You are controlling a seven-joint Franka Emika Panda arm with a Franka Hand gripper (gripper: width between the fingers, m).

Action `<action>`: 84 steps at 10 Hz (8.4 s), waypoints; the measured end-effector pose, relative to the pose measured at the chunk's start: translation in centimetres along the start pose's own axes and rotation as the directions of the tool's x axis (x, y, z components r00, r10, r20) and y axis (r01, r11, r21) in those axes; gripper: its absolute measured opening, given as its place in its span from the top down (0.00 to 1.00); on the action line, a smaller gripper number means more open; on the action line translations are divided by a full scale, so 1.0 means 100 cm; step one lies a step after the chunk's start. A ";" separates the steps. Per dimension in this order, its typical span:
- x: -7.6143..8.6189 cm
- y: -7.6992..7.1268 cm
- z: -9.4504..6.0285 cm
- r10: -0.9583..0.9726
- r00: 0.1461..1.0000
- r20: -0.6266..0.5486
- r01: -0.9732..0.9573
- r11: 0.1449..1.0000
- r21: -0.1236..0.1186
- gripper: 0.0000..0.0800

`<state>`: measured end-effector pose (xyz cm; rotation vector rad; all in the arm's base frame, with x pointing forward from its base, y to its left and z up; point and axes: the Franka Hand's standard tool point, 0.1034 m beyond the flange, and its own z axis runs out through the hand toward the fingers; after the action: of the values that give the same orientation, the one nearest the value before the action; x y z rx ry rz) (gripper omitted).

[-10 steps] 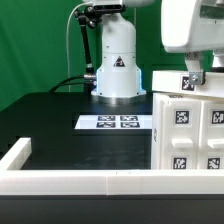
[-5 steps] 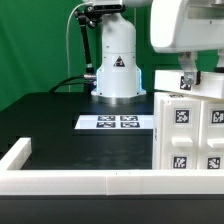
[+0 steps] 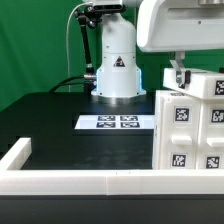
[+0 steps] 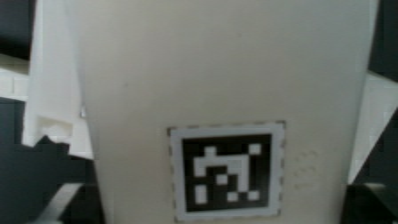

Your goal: Assemble cabinet

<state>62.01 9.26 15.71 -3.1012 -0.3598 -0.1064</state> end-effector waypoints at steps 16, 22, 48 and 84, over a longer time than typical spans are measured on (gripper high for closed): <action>0.002 0.018 -0.003 0.893 0.447 -0.053 -0.889 0.450 0.086 0.30; -0.006 0.022 0.002 0.998 -0.059 -0.002 -0.991 -0.059 0.119 0.29; 0.006 0.015 -0.020 0.942 -0.303 0.146 -0.937 -0.322 0.136 0.00; 0.015 0.002 -0.008 -0.608 0.794 -0.016 0.608 0.794 -0.025 0.00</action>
Offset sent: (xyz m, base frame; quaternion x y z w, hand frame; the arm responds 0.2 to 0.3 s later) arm -0.0096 0.0002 0.0003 -0.0150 0.0472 0.1714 0.9840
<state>63.43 9.33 16.59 -2.8550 -1.3515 -0.1515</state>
